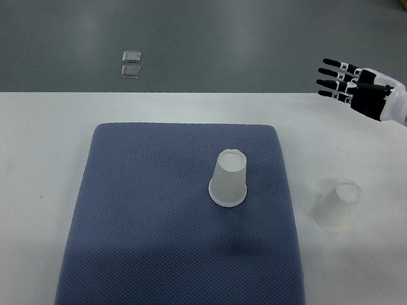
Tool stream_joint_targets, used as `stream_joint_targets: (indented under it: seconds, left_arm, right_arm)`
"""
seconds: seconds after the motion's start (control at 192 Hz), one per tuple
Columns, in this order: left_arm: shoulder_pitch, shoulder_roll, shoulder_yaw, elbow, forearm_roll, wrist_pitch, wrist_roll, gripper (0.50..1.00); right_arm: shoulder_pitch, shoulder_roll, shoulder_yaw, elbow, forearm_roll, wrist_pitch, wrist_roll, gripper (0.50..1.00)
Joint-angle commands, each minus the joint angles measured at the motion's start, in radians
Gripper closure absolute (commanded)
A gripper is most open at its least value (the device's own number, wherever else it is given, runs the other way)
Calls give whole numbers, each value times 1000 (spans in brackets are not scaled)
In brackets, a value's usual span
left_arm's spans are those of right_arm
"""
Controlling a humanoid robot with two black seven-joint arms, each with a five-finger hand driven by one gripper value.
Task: Stack paper cups
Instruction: 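Rotate the right hand and lower it beside the loose white cup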
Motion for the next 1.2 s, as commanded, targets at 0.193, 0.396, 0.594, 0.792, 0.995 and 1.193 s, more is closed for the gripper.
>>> stream_joint_targets:
  seconds: [0.193, 0.396, 0.594, 0.792, 0.995, 1.193]
  left_arm:
    - [0, 0, -1, -1, 0, 1, 0, 500]
    - [0, 0, -1, -1, 0, 1, 0, 500]
    - [0, 0, -1, 1, 0, 1, 0, 500]
    - [0, 0, 1, 1, 0, 1, 0, 500]
    - [0, 0, -1, 1, 0, 1, 0, 500]
    - [0, 0, -1, 1, 0, 1, 0, 500]
  right_arm:
    - [89, -96, -2, 7, -480, 19, 106, 579]
    - [103, -118, -6, 46, -735, 19, 234, 579]
    - [100, -251, -129, 253, -911, 19, 370, 579]
    - [92, -369, -190, 418, -969, 19, 401, 579]
    - [8, -470, -190, 566, -972, -23, 421, 579]
    - [-57, -458, -227, 579, -992, -126, 429, 581]
